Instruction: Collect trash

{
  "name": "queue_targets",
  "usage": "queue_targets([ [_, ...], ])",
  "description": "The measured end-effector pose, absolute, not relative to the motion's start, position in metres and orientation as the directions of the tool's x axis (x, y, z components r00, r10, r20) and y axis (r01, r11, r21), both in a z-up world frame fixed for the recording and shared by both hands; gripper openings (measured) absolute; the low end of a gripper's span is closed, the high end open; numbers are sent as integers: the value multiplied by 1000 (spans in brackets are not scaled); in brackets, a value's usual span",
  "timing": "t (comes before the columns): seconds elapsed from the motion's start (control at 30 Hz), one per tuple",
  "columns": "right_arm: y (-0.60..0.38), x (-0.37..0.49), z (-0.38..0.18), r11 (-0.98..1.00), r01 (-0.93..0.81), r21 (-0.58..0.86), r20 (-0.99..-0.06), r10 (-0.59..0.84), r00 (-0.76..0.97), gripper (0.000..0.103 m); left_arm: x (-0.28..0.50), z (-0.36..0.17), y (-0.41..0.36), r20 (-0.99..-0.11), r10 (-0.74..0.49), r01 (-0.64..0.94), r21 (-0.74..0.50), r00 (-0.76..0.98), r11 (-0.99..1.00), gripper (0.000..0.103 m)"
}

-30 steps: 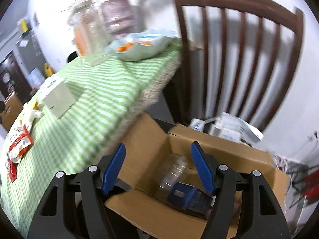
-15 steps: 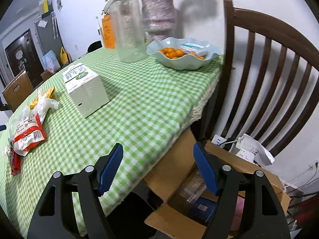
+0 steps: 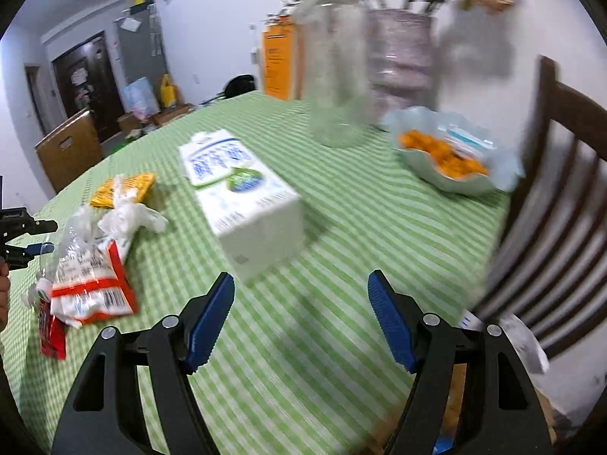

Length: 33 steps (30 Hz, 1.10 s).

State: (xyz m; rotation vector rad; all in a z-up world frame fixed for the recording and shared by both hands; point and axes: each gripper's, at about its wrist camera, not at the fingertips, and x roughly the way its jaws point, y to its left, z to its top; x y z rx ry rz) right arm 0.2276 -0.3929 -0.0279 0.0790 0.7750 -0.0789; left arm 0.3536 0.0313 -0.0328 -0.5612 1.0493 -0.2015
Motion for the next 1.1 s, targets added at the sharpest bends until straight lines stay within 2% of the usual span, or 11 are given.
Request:
queue_targets([
  [0.2,-379,275,-47,998,55,14,-719,-28,695,76,340,-2,48,-692,-429,-64,-564,581,823,38],
  [0.23,-378,280,-49,999,45,12,-715,-23,699,77,341,4,47,-681,-431,-56,-568,592,821,9],
  [0.27,-378,284,-50,999,40,9,-715,-21,699,79,339,8,48,-673,-438,-46,-573,596,818,2],
  [0.5,-372,310,-67,1000,-13,5,-744,13,668,82,343,9,53,-674,-423,-48,-562,606,826,1],
  [0.53,-371,312,-67,1000,-13,-2,-746,7,666,82,346,6,53,-688,-415,-51,-547,595,835,4],
  [0.57,-370,312,-67,1000,-14,-7,-744,4,668,82,347,4,55,-698,-422,-43,-543,579,839,25],
  [0.6,-370,312,-68,1000,-16,-10,-743,3,670,82,349,0,56,-703,-434,-40,-548,563,836,39],
  [0.63,-370,312,-68,1000,-14,-10,-741,2,671,82,351,-4,56,-706,-445,-48,-560,551,827,63],
  [0.67,-371,313,-69,1000,-12,-4,-739,5,673,82,352,-7,56,-701,-449,-55,-569,554,820,67],
  [0.87,-373,320,-70,1000,-10,12,-742,16,670,82,362,-31,40,-726,-484,-100,-598,488,795,70],
  [1.1,-373,330,-70,1000,-4,4,-740,6,673,83,369,-69,42,-780,-474,-280,-601,409,748,70],
])
